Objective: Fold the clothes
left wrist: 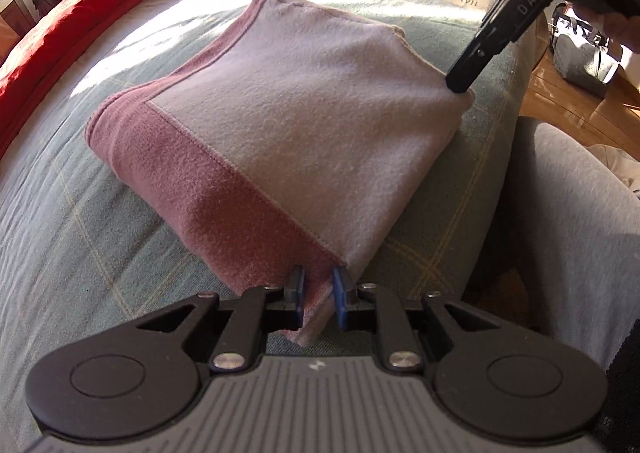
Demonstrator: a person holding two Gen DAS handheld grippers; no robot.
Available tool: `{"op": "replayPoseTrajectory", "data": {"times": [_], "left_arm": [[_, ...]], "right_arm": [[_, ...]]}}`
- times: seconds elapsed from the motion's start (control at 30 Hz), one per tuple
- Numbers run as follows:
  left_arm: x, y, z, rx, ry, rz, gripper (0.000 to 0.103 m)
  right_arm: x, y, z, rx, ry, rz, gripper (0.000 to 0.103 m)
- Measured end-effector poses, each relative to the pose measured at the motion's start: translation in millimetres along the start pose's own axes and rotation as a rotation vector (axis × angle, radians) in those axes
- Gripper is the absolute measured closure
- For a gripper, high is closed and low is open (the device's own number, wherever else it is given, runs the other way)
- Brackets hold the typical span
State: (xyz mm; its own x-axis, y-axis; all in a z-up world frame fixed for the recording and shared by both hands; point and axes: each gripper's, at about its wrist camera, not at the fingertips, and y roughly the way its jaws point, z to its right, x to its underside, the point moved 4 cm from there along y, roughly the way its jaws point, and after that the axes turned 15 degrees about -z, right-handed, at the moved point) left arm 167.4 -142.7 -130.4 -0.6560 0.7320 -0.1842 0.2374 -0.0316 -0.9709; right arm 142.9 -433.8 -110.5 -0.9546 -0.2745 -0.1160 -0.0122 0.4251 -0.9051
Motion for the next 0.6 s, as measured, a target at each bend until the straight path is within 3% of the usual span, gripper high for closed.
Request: {"op": "replayPoseTrajectory", "data": {"times": [0.13, 0.33, 0.47, 0.6], "left_arm": [[-6.8, -16.0, -5.2, -0.028, 0.02, 0.014, 0.084], [-52.7, -19.8, -26.8, -0.104, 0.002, 0.082, 0.081], [-64.3, -2.3, -48.9, -0.089, -0.056, 0.056, 0.074], [-53.3, 11.5, -59.9, -0.019, -0.085, 0.056, 0.067]], "right_arm": [[-15.3, -18.1, -15.5, 0.015, -0.047, 0.05, 0.088], [-52.3, -24.3, -39.6, 0.069, -0.116, 0.105, 0.087], [-61.8, 1.3, -21.5, 0.219, -0.119, 0.06, 0.089], [-48.9, 11.7, -4.9, 0.185, -0.103, 0.05, 0.093]]}}
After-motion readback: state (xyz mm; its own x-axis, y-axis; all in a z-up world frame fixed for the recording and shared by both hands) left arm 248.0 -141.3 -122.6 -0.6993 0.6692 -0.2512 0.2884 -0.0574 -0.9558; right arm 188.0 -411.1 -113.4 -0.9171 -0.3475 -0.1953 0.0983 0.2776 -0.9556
